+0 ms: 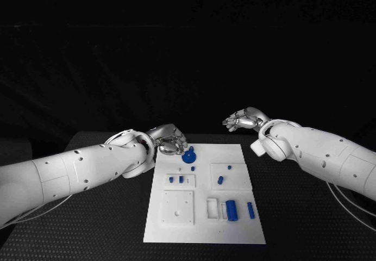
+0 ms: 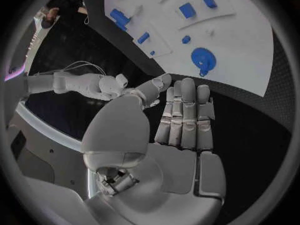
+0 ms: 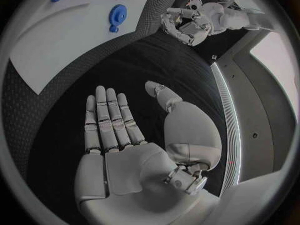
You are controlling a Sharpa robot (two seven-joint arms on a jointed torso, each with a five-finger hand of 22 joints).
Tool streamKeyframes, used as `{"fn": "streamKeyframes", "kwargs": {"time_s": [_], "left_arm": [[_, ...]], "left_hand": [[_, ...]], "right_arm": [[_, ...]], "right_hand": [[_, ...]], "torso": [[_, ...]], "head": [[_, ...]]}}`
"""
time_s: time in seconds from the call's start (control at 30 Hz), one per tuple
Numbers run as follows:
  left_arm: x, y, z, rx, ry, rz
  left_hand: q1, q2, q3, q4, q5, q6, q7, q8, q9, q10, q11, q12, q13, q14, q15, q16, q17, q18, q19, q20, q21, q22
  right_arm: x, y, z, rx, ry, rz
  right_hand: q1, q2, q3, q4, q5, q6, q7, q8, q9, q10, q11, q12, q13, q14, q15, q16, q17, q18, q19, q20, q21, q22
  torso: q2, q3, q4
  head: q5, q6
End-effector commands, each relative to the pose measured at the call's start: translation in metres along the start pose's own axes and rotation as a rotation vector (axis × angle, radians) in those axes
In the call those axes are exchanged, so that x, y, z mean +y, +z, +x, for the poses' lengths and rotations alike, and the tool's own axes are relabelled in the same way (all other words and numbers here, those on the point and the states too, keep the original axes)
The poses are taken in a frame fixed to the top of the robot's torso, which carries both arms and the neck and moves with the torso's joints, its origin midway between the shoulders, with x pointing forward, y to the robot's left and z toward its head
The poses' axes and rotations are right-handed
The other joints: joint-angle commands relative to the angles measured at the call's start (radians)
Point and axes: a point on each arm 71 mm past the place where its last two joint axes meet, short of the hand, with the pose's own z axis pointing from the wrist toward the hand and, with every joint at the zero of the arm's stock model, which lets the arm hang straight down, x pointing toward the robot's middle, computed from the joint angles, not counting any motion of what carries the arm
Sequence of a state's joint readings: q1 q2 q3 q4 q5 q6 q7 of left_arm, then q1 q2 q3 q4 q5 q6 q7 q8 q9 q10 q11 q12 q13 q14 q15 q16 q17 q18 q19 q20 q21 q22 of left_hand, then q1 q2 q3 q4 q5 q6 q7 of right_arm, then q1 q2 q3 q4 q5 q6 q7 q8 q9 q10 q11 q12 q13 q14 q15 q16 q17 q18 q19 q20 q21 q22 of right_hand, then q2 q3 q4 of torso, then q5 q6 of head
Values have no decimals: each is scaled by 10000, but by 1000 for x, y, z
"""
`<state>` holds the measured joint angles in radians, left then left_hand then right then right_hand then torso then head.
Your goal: Assemble the parts on the task board
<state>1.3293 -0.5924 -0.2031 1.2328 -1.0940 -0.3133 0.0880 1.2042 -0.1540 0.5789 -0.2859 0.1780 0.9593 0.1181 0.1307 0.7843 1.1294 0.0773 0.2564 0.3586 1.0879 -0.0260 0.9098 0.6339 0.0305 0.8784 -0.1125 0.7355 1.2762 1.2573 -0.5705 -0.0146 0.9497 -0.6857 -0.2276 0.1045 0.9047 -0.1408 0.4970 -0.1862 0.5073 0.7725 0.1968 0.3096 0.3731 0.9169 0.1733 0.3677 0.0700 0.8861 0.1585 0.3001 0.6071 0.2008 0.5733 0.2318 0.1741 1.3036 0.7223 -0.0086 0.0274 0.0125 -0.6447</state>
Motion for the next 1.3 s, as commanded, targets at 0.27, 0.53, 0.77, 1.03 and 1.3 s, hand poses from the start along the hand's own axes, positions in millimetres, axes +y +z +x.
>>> {"fn": "streamKeyframes", "kwargs": {"time_s": [0.27, 0.53, 0.77, 1.03, 1.3], "left_arm": [[-20, 12, 31, 141, 2689, 1951], [-19, 23, 42, 1208, 3678, 1634], [-19, 29, 54, 1646, 3910, 1476], [-18, 33, 61, 1845, 3913, 1362], [-14, 37, 68, 2036, 4079, 1092]], "left_hand": [[130, -148, -192, 66, -835, 49, 34, -111, -506, 260, -27, -876, -359, 786, -113, 936, 642, 500, 798, -246, 707, 544], [202, -84, -207, 64, -735, 122, 37, -81, -743, 317, -41, -1305, -518, 1088, -140, 1648, 965, 654, 969, -267, 1247, 564], [113, -91, -212, 90, -759, -95, 15, -193, -936, -253, 73, -1833, -777, 1072, -33, 1767, 972, 716, 907, -187, 1394, 545], [85, -79, -196, 126, -744, -160, 15, -219, -1006, -306, 99, -1890, -854, 1074, -8, 1802, 965, 756, 901, -151, 1435, 540], [100, -15, -150, 139, -641, -142, 55, -197, -1054, -297, 108, -1898, -911, 1069, 2, 1837, 958, 789, 884, -134, 1472, 537]], "right_arm": [[1, 1, 4, 150, 16, -85], [3, 2, 7, 194, 29, -121], [5, 2, 9, 246, 44, -166], [5, 2, 10, 261, 49, -178], [6, 2, 10, 274, 54, -191]], "right_hand": [[23, 97, -5, -42, 30, -76, 221, 42, -15, 29, 29, -29, -9, 26, 11, -53, 18, 159, 46, 60, -71, 14], [21, 100, -5, -40, 29, -76, 222, 43, -16, 29, 29, -29, -9, 26, 11, -54, 18, 159, 48, 61, -76, 18], [19, 104, -5, -38, 29, -76, 222, 43, -17, 29, 29, -29, -9, 26, 11, -54, 19, 160, 49, 62, -78, 20], [17, 106, -5, -37, 29, -77, 222, 43, -18, 29, 29, -29, -9, 26, 11, -56, 20, 161, 50, 63, -83, 24], [17, 111, -4, -36, 29, -77, 222, 44, -19, 30, 29, -28, -9, 27, 11, -56, 21, 162, 52, 63, -87, 27]], "torso": [[14, -7, -39], [15, 8, -55], [18, 5, -52], [31, -1, -57], [18, 3, -46]], "head": [[26, -1], [56, -3], [58, -17], [51, -36], [20, -70]]}}
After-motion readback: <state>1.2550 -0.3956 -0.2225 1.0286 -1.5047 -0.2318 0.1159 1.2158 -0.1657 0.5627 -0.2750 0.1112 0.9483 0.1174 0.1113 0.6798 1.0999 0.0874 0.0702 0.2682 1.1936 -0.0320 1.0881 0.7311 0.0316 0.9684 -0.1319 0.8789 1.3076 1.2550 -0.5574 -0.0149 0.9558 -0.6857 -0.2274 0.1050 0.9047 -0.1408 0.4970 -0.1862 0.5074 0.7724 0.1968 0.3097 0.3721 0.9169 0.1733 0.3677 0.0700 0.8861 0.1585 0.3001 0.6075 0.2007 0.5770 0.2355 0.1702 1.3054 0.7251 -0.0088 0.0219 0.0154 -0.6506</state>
